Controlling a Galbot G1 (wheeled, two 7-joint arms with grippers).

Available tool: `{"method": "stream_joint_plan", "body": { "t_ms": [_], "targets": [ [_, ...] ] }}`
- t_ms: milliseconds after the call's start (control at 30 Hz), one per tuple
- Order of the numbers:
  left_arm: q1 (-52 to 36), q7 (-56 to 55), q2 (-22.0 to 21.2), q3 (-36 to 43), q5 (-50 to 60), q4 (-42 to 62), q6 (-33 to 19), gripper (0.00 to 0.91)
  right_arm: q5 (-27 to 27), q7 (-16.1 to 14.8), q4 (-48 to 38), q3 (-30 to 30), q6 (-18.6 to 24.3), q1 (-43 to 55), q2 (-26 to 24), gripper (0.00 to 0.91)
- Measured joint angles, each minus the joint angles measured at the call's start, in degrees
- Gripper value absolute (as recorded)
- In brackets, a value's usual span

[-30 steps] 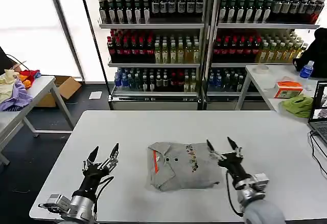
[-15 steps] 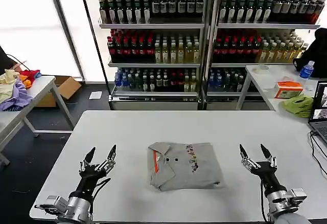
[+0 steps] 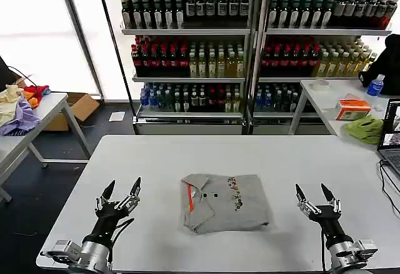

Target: Fold and organize the clothes.

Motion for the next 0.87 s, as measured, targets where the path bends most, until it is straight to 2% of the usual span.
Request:
{"method": "stream_joint_plan", "body": {
  "t_ms": [333,867],
  "targets": [
    [1.0,0.6,-0.4,-1.4,-0.5,-0.2,-0.1,0.907,0.0,-0.1,-0.6,-0.3,2.2,-1.1,0.2,0.907],
    [2.1,1.7,-0.3,-2.3,-0.5,-1.0,-0.5,0.907,-0.9,-0.8,0.2,0.0,3.1,-2.9,0.2,0.907]
  ]
}}
